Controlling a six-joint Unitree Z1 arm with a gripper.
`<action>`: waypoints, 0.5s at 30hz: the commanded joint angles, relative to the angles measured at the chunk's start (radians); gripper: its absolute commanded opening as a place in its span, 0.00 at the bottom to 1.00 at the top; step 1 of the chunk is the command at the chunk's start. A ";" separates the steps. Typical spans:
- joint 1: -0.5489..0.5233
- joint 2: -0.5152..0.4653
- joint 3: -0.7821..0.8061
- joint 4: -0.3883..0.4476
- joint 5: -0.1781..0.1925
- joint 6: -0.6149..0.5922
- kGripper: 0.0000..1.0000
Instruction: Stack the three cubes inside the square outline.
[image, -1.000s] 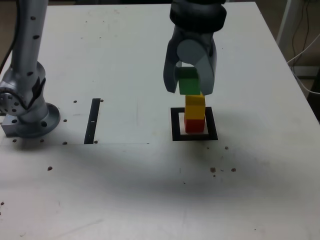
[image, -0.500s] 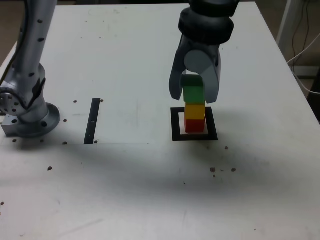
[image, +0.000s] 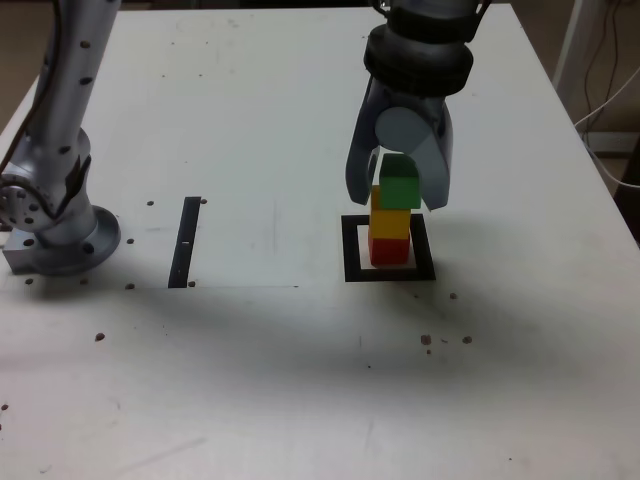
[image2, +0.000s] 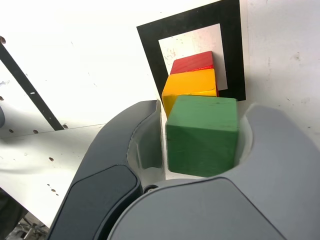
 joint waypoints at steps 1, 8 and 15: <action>0.004 0.004 0.004 -0.002 0.001 0.002 1.00; 0.005 -0.002 0.016 -0.002 0.000 0.002 1.00; 0.006 -0.026 0.022 -0.002 0.005 0.002 1.00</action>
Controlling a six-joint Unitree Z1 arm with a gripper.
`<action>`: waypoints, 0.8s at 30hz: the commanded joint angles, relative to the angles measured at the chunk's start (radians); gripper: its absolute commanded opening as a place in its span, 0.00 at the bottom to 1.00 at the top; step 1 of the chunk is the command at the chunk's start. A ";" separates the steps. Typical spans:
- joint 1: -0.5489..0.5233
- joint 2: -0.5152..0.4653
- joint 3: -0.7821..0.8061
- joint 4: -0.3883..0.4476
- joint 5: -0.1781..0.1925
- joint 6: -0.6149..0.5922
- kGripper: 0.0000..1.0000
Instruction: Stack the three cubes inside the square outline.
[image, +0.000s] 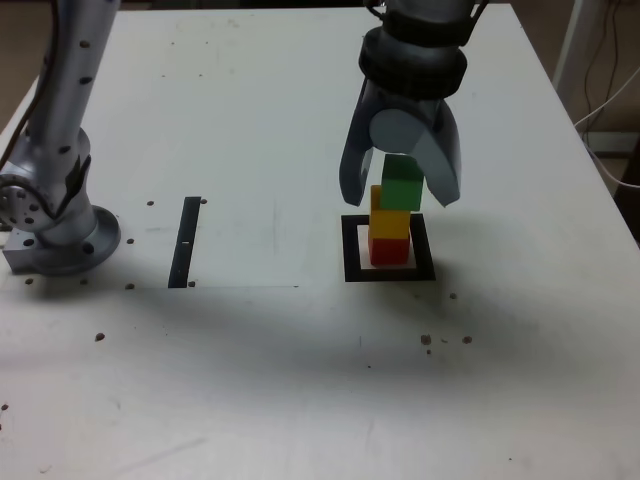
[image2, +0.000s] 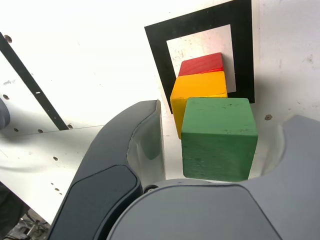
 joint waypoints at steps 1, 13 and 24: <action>0.003 -0.027 0.002 -0.001 0.007 0.001 1.00; 0.002 -0.169 0.073 0.001 0.039 -0.015 1.00; 0.002 -0.336 0.249 0.000 0.074 -0.047 1.00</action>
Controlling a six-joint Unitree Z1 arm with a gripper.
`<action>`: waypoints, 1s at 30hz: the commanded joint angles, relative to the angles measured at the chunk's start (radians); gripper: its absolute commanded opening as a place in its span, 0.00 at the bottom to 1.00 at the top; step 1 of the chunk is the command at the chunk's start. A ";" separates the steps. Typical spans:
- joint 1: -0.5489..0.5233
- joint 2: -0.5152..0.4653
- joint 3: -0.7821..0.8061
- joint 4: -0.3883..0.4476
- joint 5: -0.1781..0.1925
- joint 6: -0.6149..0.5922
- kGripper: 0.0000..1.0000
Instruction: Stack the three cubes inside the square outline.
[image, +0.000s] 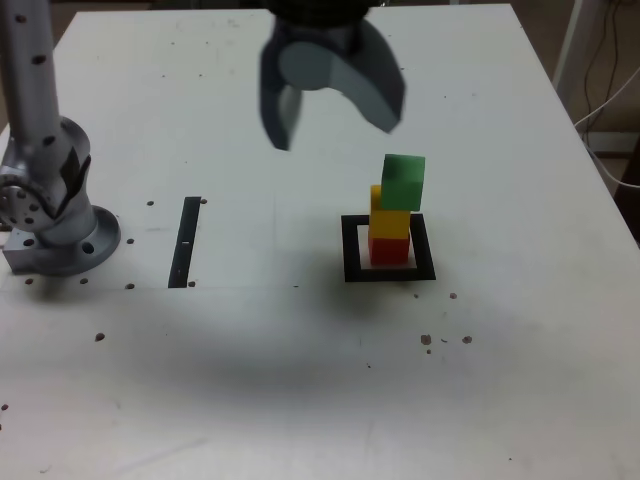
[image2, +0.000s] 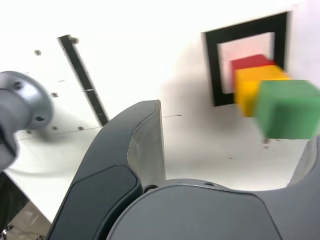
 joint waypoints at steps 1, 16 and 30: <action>0.002 -0.040 0.042 -0.001 0.008 -0.009 1.00; 0.002 -0.253 0.485 -0.148 0.016 -0.059 1.00; 0.002 -0.262 0.786 -0.389 -0.029 -0.073 1.00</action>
